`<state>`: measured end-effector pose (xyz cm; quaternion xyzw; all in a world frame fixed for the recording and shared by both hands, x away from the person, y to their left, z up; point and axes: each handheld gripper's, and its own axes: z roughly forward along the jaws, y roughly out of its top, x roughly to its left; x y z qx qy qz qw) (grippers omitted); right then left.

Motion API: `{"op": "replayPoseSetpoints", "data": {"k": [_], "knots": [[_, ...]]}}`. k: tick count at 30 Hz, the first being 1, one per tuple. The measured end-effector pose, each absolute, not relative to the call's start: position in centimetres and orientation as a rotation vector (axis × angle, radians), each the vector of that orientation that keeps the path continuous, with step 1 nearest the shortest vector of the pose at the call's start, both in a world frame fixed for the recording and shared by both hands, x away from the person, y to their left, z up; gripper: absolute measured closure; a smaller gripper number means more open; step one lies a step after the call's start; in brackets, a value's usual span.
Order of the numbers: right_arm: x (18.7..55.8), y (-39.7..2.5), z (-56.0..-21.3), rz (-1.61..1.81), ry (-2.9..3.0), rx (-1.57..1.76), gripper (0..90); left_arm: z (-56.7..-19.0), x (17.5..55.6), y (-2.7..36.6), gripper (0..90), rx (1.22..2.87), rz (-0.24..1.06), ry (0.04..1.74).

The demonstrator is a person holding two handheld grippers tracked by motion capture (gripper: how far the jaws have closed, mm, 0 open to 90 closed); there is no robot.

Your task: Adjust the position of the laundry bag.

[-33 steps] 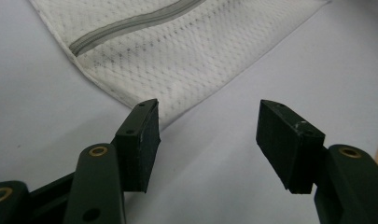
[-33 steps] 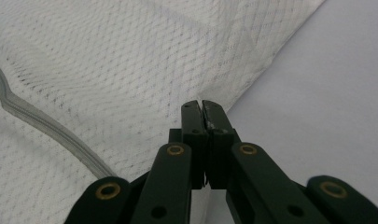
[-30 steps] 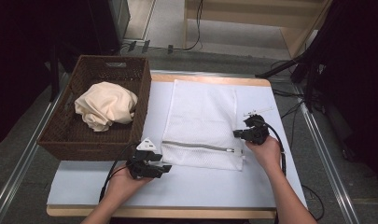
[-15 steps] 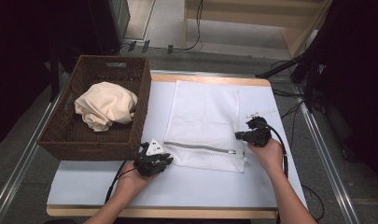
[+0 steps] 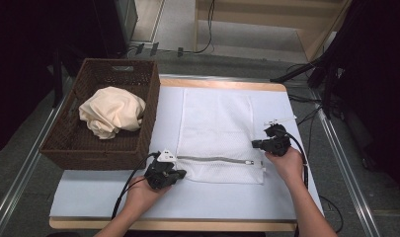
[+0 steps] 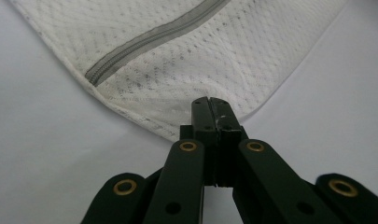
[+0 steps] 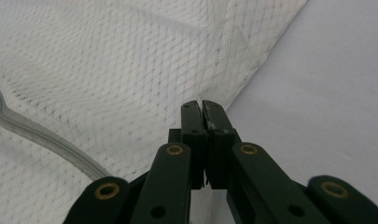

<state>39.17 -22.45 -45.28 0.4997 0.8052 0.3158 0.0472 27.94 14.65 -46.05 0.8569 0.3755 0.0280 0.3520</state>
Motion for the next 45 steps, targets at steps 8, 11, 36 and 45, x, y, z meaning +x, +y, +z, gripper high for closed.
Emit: {"op": "replayPoseSetpoints", "data": {"k": [8, 11, 36, 45], "knots": [[38.3, -22.6, -45.3, 0.95, 2.487, 1.507, 88.8, -45.7, 26.7, 14.8, 90.0, 2.199, 0.017, 0.964], [38.4, -22.5, -45.5, 0.946, 2.497, 1.501, 85.8, -45.8, 27.1, 15.1, 89.5, 2.195, 0.003, 0.975], [34.3, -22.6, -43.4, 1.12, 2.426, 1.372, 46.5, -42.5, 27.9, 15.4, 35.6, 2.137, 0.003, 0.905], [32.8, -23.4, -43.6, 1.084, 2.422, 1.395, 46.3, -42.6, 28.6, 14.2, 34.3, 2.172, -0.033, 0.865]]}}
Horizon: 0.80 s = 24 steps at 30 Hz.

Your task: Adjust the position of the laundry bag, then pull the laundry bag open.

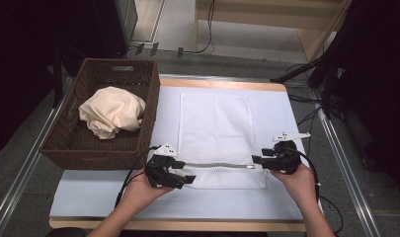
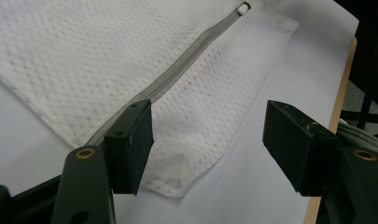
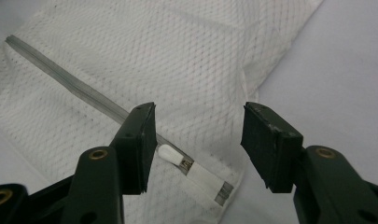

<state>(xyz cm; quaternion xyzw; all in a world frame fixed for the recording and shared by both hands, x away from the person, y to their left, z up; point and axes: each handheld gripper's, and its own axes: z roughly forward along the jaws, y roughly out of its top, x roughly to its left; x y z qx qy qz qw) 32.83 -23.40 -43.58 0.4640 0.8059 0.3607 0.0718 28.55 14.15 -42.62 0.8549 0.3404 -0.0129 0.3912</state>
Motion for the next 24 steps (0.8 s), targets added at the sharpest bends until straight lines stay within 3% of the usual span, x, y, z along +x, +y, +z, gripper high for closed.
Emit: {"op": "replayPoseSetpoints", "data": {"k": [24], "knots": [[31.4, -25.0, -44.7, 1.05, 2.382, 1.492, 51.0, -42.8, 30.0, 11.6, 34.9, 2.192, -0.059, 0.798]]}}
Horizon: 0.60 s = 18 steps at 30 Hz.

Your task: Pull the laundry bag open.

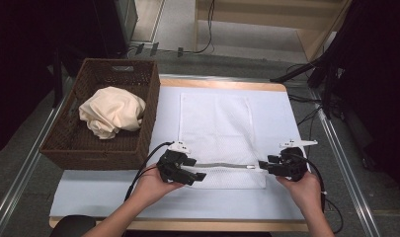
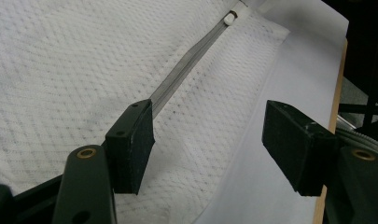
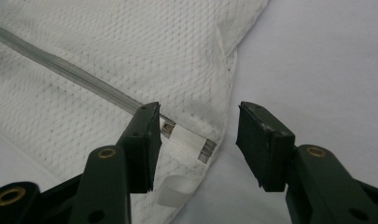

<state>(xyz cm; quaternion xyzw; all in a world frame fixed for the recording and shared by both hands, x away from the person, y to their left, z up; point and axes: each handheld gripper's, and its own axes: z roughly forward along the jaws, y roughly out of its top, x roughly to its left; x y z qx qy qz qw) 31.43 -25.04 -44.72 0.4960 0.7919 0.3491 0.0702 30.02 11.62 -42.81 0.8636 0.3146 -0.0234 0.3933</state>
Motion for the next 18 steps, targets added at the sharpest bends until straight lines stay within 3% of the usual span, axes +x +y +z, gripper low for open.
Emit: {"op": "replayPoseSetpoints", "data": {"k": [18], "knots": [[31.5, -25.0, -46.0, 0.956, 2.439, 1.47, 56.7, -42.9, 30.3, 11.0, 35.1, 2.196, -0.068, 0.793]]}}
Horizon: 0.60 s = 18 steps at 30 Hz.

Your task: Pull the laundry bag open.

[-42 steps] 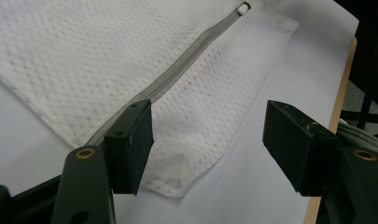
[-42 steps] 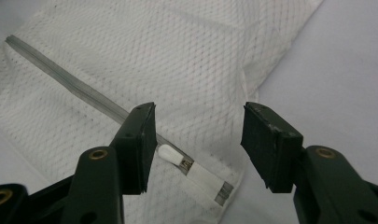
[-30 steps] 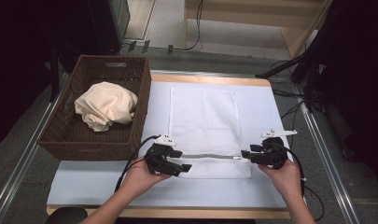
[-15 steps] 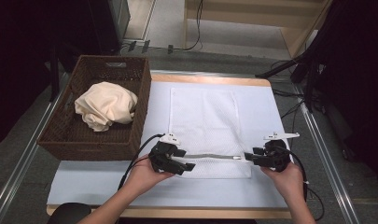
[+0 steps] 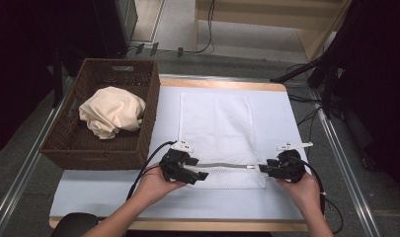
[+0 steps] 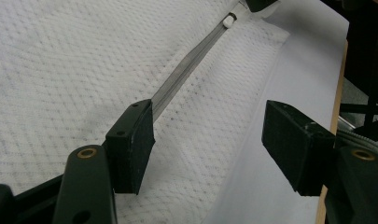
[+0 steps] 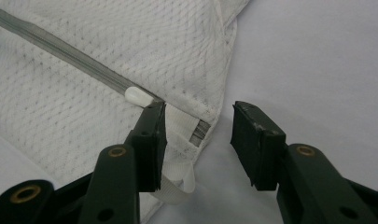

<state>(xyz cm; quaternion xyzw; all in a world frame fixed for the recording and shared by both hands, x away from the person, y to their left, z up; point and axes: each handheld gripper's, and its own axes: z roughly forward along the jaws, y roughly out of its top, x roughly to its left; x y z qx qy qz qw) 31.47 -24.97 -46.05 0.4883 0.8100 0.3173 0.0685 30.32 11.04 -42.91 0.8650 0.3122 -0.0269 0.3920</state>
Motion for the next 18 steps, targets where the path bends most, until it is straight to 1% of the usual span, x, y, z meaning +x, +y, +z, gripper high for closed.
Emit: {"op": "replayPoseSetpoints", "data": {"k": [11, 18], "knots": [[31.7, -24.0, -46.6, 0.922, 2.462, 1.437, 59.8, -43.0, 30.5, 10.6, 35.3, 2.196, -0.082, 0.786], [31.7, -23.0, -46.5, 0.876, 2.452, 1.422, 63.9, -43.0, 30.5, 10.5, 35.4, 2.196, -0.083, 0.788]]}}
